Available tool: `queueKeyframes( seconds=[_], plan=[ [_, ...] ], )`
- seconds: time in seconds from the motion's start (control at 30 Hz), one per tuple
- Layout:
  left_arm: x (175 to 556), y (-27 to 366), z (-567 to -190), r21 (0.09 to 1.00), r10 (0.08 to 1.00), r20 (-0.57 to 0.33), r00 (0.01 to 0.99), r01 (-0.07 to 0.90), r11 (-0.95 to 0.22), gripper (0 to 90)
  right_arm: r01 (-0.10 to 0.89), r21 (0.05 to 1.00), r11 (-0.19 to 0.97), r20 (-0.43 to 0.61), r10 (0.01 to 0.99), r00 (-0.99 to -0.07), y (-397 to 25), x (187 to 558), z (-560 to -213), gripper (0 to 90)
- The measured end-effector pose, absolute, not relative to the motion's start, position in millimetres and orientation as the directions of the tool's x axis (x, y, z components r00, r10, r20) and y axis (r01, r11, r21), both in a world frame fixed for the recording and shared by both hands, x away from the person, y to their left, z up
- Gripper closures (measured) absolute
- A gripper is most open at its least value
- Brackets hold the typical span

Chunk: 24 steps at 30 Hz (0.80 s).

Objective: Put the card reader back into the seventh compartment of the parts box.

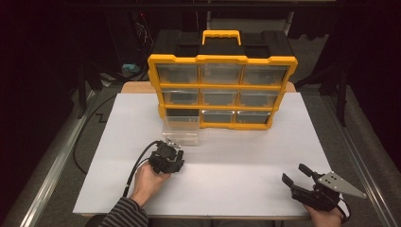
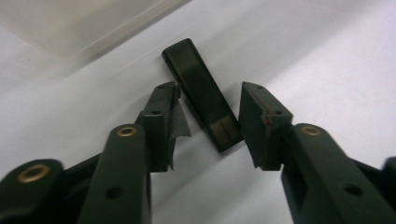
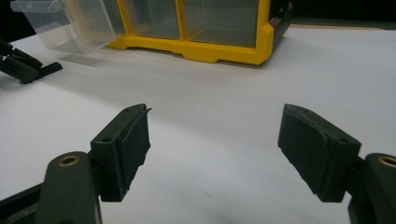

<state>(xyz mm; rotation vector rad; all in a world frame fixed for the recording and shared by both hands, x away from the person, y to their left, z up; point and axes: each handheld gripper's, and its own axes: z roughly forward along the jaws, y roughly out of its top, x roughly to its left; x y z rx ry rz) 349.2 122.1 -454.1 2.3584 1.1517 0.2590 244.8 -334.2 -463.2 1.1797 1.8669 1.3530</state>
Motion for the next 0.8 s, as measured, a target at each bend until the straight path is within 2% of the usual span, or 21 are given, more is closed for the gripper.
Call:
queueKeyframes(
  seconds=[0.03,0.23,0.8],
  plan=[
    [349.1,122.1,-453.9,0.513,0.778,-0.046,0.626,0.684,-0.52,64.3,0.334,0.936,0.11,0.063,0.882,-0.468,-334.2,244.8,-463.2,25.2],
    [349.5,124.0,-453.8,0.512,0.767,-0.045,0.64,0.674,-0.532,73.1,0.336,0.935,0.11,0.064,0.882,-0.467,-333.9,244.8,-463.2,25.3],
    [347.2,128.4,-449.8,0.514,0.74,-0.072,0.668,0.661,-0.547,73.6,0.336,0.935,0.11,0.065,0.881,-0.469,-334.3,244.8,-463.2,25.3]
  ],
)
